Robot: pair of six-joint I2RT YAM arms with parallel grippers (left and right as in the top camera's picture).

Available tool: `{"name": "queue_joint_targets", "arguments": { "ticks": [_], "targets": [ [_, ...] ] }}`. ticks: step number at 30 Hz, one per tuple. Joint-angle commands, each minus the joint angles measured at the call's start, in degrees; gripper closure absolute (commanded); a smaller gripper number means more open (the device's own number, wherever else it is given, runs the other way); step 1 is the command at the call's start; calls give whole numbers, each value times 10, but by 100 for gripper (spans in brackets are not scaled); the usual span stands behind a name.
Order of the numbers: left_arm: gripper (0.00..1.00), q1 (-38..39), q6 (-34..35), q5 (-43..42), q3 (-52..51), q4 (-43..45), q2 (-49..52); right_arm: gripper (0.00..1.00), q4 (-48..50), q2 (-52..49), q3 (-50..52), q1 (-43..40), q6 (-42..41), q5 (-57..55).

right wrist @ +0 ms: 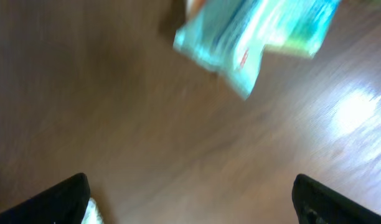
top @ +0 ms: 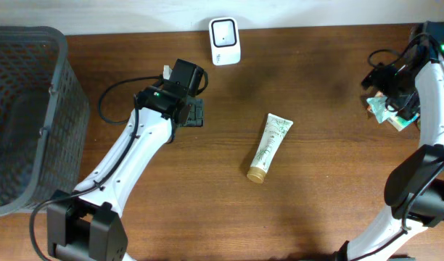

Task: Scan the item barcode
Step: 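Slide the Pantene tube right to table center and release it, then move the right gripper to the Pantene tube and grasp it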

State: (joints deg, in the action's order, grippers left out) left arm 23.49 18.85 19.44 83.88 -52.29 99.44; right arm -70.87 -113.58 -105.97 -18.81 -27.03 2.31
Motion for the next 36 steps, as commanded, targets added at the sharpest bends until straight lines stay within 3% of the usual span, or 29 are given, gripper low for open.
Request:
{"name": "queue_joint_targets", "arguments": {
  "ticks": [1,3,7,12,14,17,20,25,28,29,30,34,35,36],
  "targets": [
    [1,1,-5,-17,-6,5,2,1,-52,14,0,8,35,191],
    [1,1,-5,-28,-6,11,2,1,-70,13,5,50,118,191],
    [1,1,-5,-28,-6,12,2,1,-58,13,83,140,120,176],
    [1,1,-5,-28,-6,12,2,1,63,13,273,131,246,428],
    [1,1,-5,-28,-6,12,2,1,131,13,338,132,250,488],
    [1,1,-5,-28,-6,12,2,1,200,13,386,149,204,484],
    [1,1,-5,-28,-6,12,2,5,249,13,408,178,74,379],
    [1,1,-5,-28,-6,12,2,8,315,3,434,236,16,356],
    [1,0,-5,-28,-6,12,2,25,333,-7,435,248,13,341],
    [1,0,-5,-28,-6,12,2,35,339,-7,435,248,24,340],
    [1,0,-5,-28,-6,12,2,52,343,-7,435,248,35,338],
    [1,0,-5,-28,-6,12,2,68,350,-7,435,248,38,327],
    [1,0,-5,-28,-6,12,2,78,354,-7,435,248,39,327],
    [1,0,-5,-28,-6,12,2,96,356,-7,435,248,38,326]
  ]
}}
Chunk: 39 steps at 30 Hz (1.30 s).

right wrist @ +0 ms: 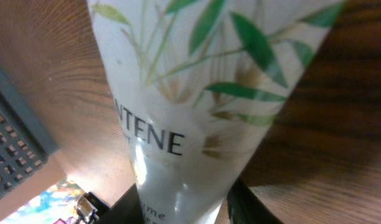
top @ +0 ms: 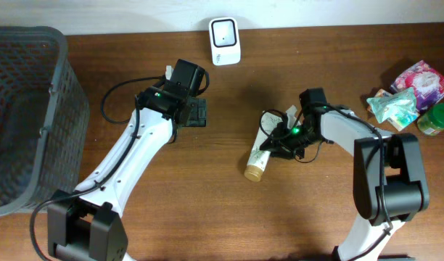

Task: Scan the item barcode

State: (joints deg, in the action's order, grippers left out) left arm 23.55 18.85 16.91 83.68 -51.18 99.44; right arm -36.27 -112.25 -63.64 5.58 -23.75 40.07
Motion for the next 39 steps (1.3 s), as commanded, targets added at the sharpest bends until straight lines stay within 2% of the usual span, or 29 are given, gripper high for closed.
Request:
{"name": "queue_joint_targets", "arguments": {
  "ticks": [1,3,5,8,9,12,15,20,22,25,27,28,29,30,34,36,39],
  "targets": [
    [1,0,-5,-2,-4,1,2,96,10,-21,11,5,5,-52],
    [1,0,-5,-2,-4,0,2,96,-7,-15,-1,4,6,-48],
    [1,0,-5,-2,-4,0,2,96,-67,-3,-43,4,30,-57],
    [1,0,-5,-2,-4,0,2,96,-213,16,-143,4,21,-216],
    [1,0,-5,-2,-4,0,2,96,-289,16,-196,4,-4,-297],
    [1,0,-5,-2,-4,0,2,96,-408,16,-258,17,-76,-455],
    [1,0,-5,-2,-4,0,2,96,-424,11,-237,45,-124,-529],
    [1,0,-5,-2,-4,0,2,95,-389,-42,-173,80,-158,-542],
    [1,0,-5,-2,-4,0,2,87,-387,-61,-173,86,-157,-531],
    [1,0,-5,-2,-4,1,2,82,-378,-63,-177,109,-157,-487],
    [1,0,-5,-2,-4,1,2,69,-372,-63,-190,131,-152,-461],
    [1,0,-5,-2,-4,1,2,41,-372,-63,-202,141,-134,-458],
    [1,0,-5,-2,-4,1,2,5,-379,-63,-219,148,-116,-456],
    [1,0,-5,-2,-4,1,2,1,-398,-63,-254,154,-95,-450],
    [1,0,-5,-2,-4,1,2,1,-488,-63,-377,133,-20,-446],
    [1,0,-5,-2,-4,1,2,1,-545,-63,-424,97,11,-448],
    [1,0,-5,-2,-4,0,2,1,-579,-63,-413,30,60,-438]
  ]
}}
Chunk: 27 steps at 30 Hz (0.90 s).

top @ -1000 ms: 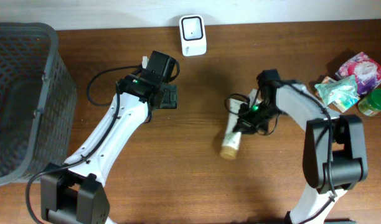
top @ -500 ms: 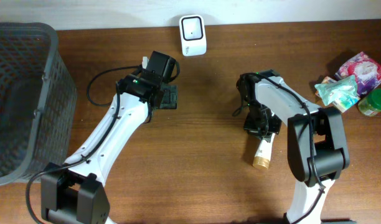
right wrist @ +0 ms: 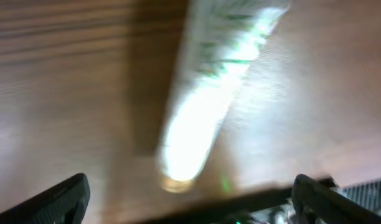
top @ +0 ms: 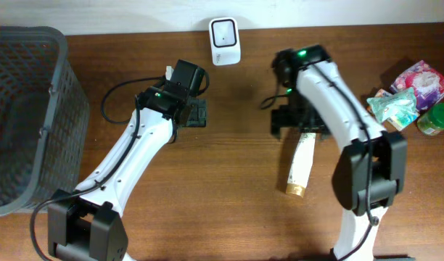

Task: Scan the item barcode

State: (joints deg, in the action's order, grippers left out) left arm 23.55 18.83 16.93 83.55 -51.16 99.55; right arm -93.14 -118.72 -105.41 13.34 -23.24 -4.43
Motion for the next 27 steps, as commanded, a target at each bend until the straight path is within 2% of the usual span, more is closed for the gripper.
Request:
{"name": "queue_joint_targets", "arguments": {
  "ticks": [1,3,5,8,12,14,16,19,22,23,27],
  "targets": [
    [1,0,-5,-3,-3,0,1,1,-10,2,14,-63,87,28],
    [1,0,-5,-3,-3,0,1,1,-5,2,43,-88,159,78],
    [1,0,-5,-3,-3,0,1,1,36,2,86,-105,184,121],
    [1,0,-5,-3,-3,0,1,1,113,2,149,-108,183,166],
    [1,0,-5,-3,-3,0,1,0,172,2,202,-108,168,169],
    [1,0,-5,-3,-3,0,1,33,193,2,218,-107,153,170],
    [1,0,-5,-3,-3,0,1,56,204,2,221,-107,135,176],
    [1,0,-5,-3,-3,0,1,65,210,2,221,-107,133,198],
    [1,0,-5,-3,-3,0,1,85,203,2,206,-107,133,205],
    [1,0,-5,-3,-3,0,1,95,189,2,188,-107,133,205],
    [1,0,-5,-3,-3,0,1,96,122,2,76,-107,114,176]
  ]
}}
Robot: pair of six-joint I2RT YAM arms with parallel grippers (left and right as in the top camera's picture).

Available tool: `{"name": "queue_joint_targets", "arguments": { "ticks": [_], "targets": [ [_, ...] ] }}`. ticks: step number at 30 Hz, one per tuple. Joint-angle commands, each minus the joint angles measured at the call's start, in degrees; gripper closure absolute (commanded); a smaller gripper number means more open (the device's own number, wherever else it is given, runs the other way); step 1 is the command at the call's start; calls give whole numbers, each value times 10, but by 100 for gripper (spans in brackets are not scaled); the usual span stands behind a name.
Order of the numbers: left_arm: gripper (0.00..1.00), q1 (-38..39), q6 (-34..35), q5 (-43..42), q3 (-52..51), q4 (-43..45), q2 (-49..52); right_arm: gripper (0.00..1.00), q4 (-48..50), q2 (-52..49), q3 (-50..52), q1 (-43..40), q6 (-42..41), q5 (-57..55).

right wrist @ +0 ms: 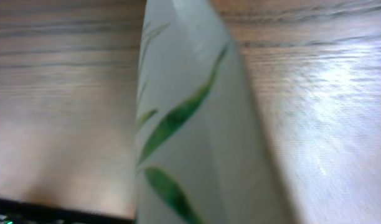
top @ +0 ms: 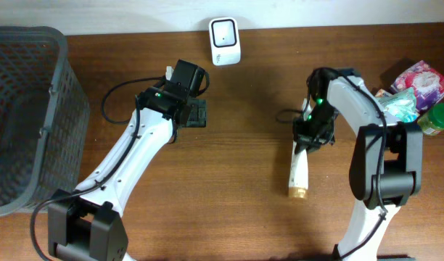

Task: Scan the item barcode

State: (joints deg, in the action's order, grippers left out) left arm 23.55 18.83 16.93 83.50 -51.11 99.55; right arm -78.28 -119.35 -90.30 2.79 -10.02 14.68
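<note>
A white tube (top: 300,170) printed with green leaves lies on the brown table, its gold cap towards the front edge. My right gripper (top: 309,136) is down on its crimped far end. In the right wrist view the tube (right wrist: 197,124) fills the frame and hides the fingers, which are not at their wide-open places; the gripper looks shut on the tube. The white scanner (top: 225,41) stands at the back edge, left of the tube. My left gripper (top: 196,114) rests on the table left of centre, a compact block with nothing in it.
A grey mesh basket (top: 62,87) fills the left end of the table. Snack packets (top: 407,90) and a green-lidded bottle (top: 438,117) sit at the right edge, close to the right arm's elbow.
My right gripper was open above the tube's far end. It is now down on that end, with the tube filling its wrist view. The tube has barely shifted. The left arm is unchanged.
First the tube lay tilted at the table's middle while my right gripper was open by the packets at the far right. Then the gripper was shut on the tube there. Later the tube lay further right with the gripper open over it; now the gripper is on it again.
</note>
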Motion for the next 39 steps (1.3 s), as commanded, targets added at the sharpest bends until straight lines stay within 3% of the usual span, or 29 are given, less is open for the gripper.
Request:
{"name": "queue_joint_targets", "arguments": {
  "ticks": [1,3,7,12,14,15,16,21,26,29,34,39],
  "targets": [
    [1,0,-5,-3,-2,0,1,96,-49,8,-111,-1,-55,-70],
    [1,0,-5,-3,-2,0,1,96,-76,8,-149,0,-127,-184],
    [1,0,-5,-3,-2,0,1,96,-56,7,-111,38,-294,-368],
    [1,0,-5,-3,-2,0,1,91,60,1,-19,119,-299,-360],
    [1,0,-5,-3,-2,0,1,76,73,-3,-18,159,-299,-337],
    [1,0,-5,-3,-2,0,1,51,85,-3,-18,183,-299,-327],
    [1,0,-5,-3,-2,0,1,44,95,-3,-19,199,-299,-316],
    [1,0,-5,-3,-2,0,1,36,93,-3,-70,251,-297,-258],
    [1,0,-5,-3,-2,0,1,1,-6,-3,-170,192,-196,-256],
    [1,0,-5,-3,-2,0,1,1,-25,-3,-166,117,-136,-233],
    [1,0,-5,-3,-2,0,1,1,-18,-3,-104,-26,135,56],
    [1,-1,-5,-3,-2,0,1,1,74,-3,39,-113,192,219]
  ]
}}
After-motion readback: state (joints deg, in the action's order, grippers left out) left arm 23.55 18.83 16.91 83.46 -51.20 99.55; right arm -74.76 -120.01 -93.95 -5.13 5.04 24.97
